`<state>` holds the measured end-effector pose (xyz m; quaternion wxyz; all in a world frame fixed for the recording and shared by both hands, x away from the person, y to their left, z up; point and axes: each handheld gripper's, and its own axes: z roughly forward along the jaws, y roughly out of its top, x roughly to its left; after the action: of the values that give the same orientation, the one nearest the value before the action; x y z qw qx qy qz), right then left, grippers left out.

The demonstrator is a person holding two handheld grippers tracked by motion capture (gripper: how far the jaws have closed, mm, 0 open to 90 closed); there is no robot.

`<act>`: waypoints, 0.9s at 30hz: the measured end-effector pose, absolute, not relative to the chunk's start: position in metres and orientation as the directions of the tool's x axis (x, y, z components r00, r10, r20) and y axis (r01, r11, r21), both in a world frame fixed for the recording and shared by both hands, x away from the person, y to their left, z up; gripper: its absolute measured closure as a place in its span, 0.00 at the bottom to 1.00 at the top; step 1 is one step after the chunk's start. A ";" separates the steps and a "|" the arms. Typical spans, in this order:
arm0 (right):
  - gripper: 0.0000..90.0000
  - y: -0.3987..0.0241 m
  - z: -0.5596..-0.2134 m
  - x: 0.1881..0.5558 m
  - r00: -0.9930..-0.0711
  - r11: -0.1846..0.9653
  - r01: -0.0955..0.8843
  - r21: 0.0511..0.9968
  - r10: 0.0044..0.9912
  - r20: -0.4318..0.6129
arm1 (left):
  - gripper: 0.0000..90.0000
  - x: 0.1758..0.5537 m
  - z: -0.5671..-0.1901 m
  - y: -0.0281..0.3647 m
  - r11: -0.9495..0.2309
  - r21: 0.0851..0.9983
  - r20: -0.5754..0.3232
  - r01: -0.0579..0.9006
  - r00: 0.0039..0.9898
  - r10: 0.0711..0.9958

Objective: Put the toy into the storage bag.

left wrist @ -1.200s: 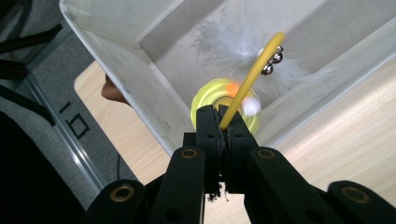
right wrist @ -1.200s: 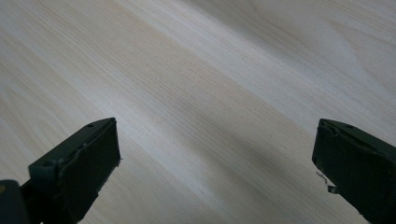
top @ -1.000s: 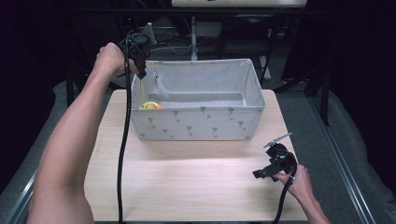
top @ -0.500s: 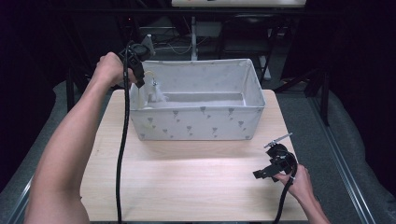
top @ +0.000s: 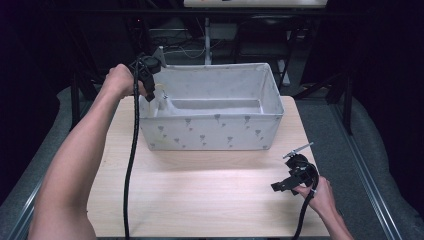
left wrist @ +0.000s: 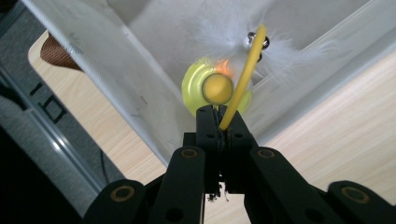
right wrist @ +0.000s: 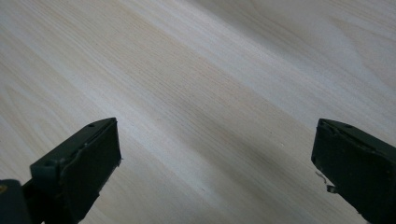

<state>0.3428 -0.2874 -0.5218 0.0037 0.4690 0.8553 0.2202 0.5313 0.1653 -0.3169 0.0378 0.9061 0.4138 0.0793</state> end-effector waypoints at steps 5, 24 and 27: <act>0.01 -0.287 -0.522 0.343 -0.560 0.464 0.801 0.380 0.804 0.200 | 0.98 0.532 -0.324 0.168 -0.645 0.120 0.117 0.754 0.635 0.764; 0.01 -0.287 -0.521 0.341 -0.556 0.462 0.802 0.378 0.809 0.191 | 0.97 0.534 -0.345 0.172 -0.640 0.079 0.101 0.764 0.633 0.768; 0.01 -0.287 -0.521 0.341 -0.557 0.459 0.802 0.382 0.805 0.203 | 0.97 0.534 -0.346 0.173 -0.636 0.074 0.105 0.768 0.628 0.771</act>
<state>0.3412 -0.2875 -0.5214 0.0033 0.4705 0.8541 0.2218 0.5343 0.1728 -0.3461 0.0111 0.9022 0.4265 0.0632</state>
